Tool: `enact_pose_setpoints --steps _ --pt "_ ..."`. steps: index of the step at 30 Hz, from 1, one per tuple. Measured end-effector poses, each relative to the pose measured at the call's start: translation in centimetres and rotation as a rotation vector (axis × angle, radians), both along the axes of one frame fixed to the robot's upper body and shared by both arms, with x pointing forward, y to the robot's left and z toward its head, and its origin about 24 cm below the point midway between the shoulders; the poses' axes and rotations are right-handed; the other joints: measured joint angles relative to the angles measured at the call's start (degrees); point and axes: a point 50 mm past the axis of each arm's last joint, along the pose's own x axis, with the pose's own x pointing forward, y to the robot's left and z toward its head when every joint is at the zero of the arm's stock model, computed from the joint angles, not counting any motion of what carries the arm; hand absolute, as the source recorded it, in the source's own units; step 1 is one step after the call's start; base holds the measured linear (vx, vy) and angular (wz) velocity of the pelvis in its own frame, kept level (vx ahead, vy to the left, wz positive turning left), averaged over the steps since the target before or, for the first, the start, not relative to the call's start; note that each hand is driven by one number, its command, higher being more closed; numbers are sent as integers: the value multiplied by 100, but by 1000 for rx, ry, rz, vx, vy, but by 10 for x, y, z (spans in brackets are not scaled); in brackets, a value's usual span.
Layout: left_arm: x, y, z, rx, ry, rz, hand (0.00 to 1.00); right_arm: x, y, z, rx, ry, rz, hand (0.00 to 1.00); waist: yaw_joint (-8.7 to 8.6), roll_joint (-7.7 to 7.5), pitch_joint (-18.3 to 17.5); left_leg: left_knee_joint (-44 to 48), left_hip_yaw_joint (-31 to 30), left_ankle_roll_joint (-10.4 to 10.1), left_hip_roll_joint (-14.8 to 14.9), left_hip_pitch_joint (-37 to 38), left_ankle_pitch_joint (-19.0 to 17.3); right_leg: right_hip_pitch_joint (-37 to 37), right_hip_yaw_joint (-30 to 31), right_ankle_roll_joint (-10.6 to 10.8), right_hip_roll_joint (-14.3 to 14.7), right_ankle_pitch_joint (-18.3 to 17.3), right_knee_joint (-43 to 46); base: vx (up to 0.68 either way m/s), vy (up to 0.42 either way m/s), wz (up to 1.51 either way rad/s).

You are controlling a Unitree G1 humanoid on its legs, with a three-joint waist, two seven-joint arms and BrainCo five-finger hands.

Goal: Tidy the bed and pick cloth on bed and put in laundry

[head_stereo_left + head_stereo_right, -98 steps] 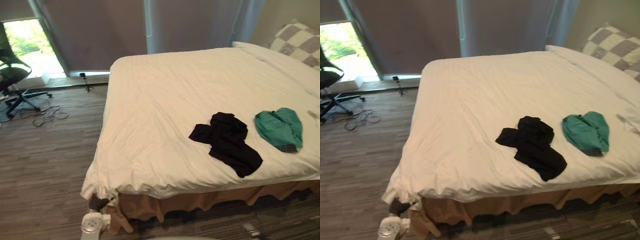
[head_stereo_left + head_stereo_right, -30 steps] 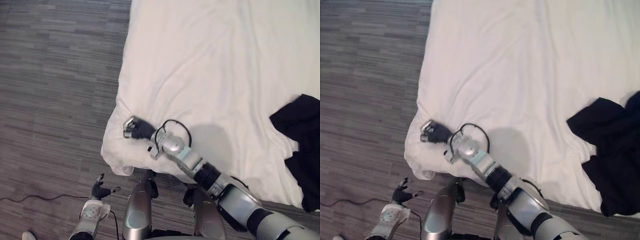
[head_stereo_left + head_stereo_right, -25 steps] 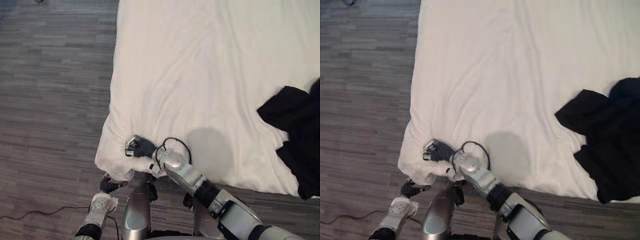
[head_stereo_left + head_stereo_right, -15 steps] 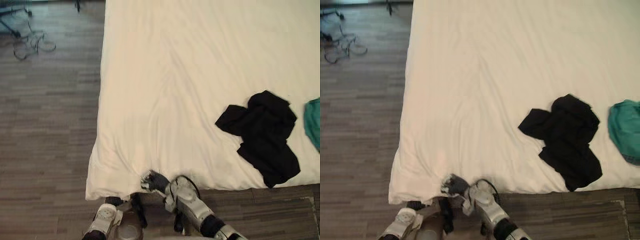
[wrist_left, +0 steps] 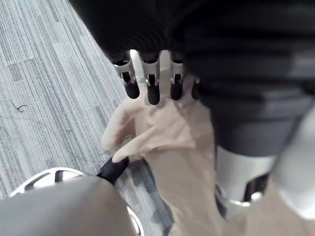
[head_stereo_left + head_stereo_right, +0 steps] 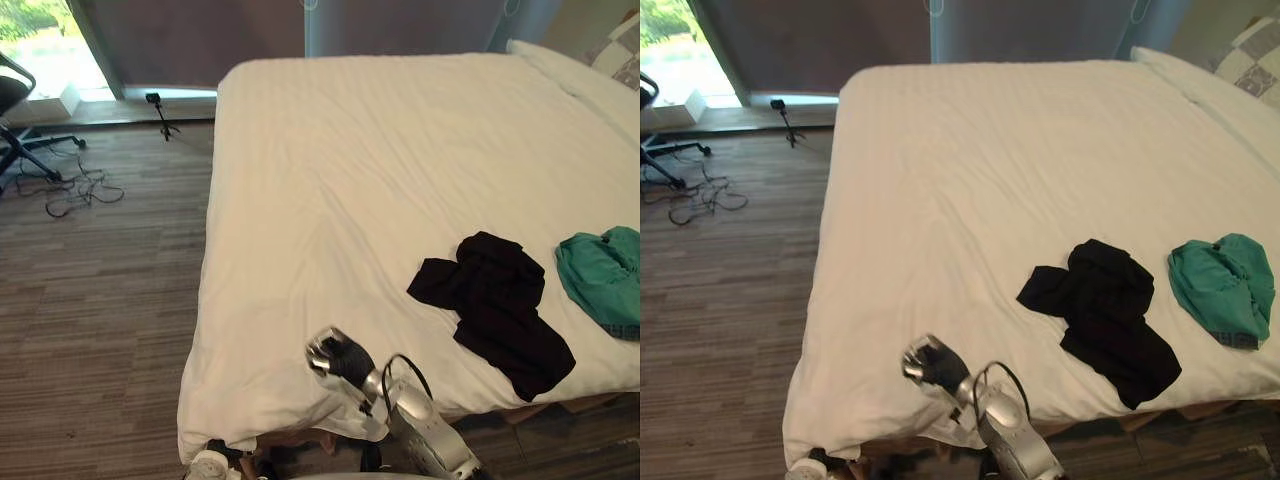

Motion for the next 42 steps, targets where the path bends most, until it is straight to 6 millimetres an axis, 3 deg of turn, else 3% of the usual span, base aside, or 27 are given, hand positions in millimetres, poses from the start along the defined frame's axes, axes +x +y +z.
enact_pose_setpoints --steps 2,6,10,11,12,14,17,20,24,27,29,31,32,33,34,35,37,38,40,42 --pt "-5 1 -2 7 25 -10 0 11 6 9 23 18 -31 100 8 17 -62 -1 -2 -3 2 52 21 54 -2 -17 0 12 2 -81 -29 0" --pt "-12 1 -5 -8 56 -10 0 15 19 5 -19 97 -65 100 38 109 -25 -36 22 6 42 55 79 35 11 -58 5 57 -8 -92 -36 -5" --pt "5 -2 -2 -21 18 -23 0 29 35 3 -105 118 -85 100 129 164 52 -38 146 -1 79 -408 163 -514 118 -140 -3 121 9 -157 -23 -12" --pt "15 -5 0 -28 -5 -29 0 38 37 7 -115 107 -107 100 130 179 158 -38 144 -13 79 -613 206 -718 119 -155 -7 181 17 -156 -25 2" --pt "38 -12 6 -44 -58 -57 0 58 37 17 -152 64 -154 100 136 184 578 -37 143 12 70 -929 308 -1032 156 -211 -17 317 82 -156 -20 1" --pt "57 -19 12 -59 -109 -74 0 74 34 21 -182 49 -208 100 137 231 938 -36 135 47 64 -1206 416 -1317 181 -244 -21 421 112 -142 -13 2" --pt "82 -23 23 -72 -180 -86 0 97 5 6 -230 109 -361 100 141 333 1562 -3 154 172 67 -1511 639 -1640 284 -277 16 705 67 -95 -10 -9" --pt "86 -23 25 -70 -199 -86 0 92 -9 0 -158 119 -419 100 16 340 1659 -1 201 179 67 -1567 650 -1704 377 -278 86 758 6 21 -1 -13" --pt "110 -29 39 -88 -284 -98 0 76 -26 -21 -68 174 -495 100 -35 309 1653 -1 368 134 73 -1430 581 -1647 550 -254 116 734 -19 53 11 -21" --pt "119 -26 44 -85 -282 -91 0 61 -43 -41 15 265 -567 100 -132 189 1616 -1 605 97 96 -1214 489 -1520 739 -252 139 733 -67 58 1 -33" --pt "113 -23 39 -91 -238 -73 0 46 -55 -58 90 359 -630 100 -157 68 1537 -1 820 39 137 -1000 384 -1390 892 -239 191 710 -89 60 -8 -42" --pt "99 -15 31 -91 -175 -43 0 22 -78 -88 155 507 -759 100 -178 -115 1412 -1 1038 -43 192 -747 301 -1241 1043 -248 263 654 -89 78 -19 -47" --pt "93 -12 27 -87 -152 -33 0 6 -95 -110 135 611 -840 0 -179 -188 1339 -1 1125 -72 215 -657 271 -1189 1094 -245 291 632 -89 90 -36 -43" --pt "84 -8 23 -92 -122 1 0 -39 -132 -155 86 855 -1036 0 -184 -268 1230 -1 1247 -124 246 -516 208 -1110 1176 -226 333 579 -88 75 -31 -43" --pt "78 -7 19 -104 -99 16 0 -73 -149 -176 34 989 -1124 0 -185 -278 1164 -2 1320 -155 260 -447 169 -1082 1207 -222 345 554 -87 78 -28 -42" --pt "72 -5 17 -113 -84 32 0 -103 -164 -188 -36 1079 -1183 0 -191 -273 1133 -4 1391 -186 270 -373 137 -1041 1224 -235 340 522 -85 89 -13 -46" --pt "41 -3 5 -167 -10 129 0 -199 -203 -199 -272 1302 -1310 0 -339 -176 960 -35 1662 -286 320 -26 50 -827 1423 -218 416 425 -79 112 -18 -60" --pt "25 -2 0 -176 23 162 0 -224 -209 -198 -333 1354 -1333 0 -413 -149 845 -35 1780 -338 355 99 13 -764 1511 -239 468 358 -24 68 -18 -50" --pt "6 -3 -6 -206 60 224 0 -255 -211 -196 -356 1434 -1384 0 -438 -99 533 0 1910 -399 408 258 -30 -736 1604 -250 558 291 51 49 -29 -34" --pt "-2 -1 -7 -224 61 303 0 -257 -201 -200 -357 1463 -1344 0 -435 -134 440 165 1876 -445 438 384 -120 -640 1734 -272 649 297 67 -10 -45 -28"
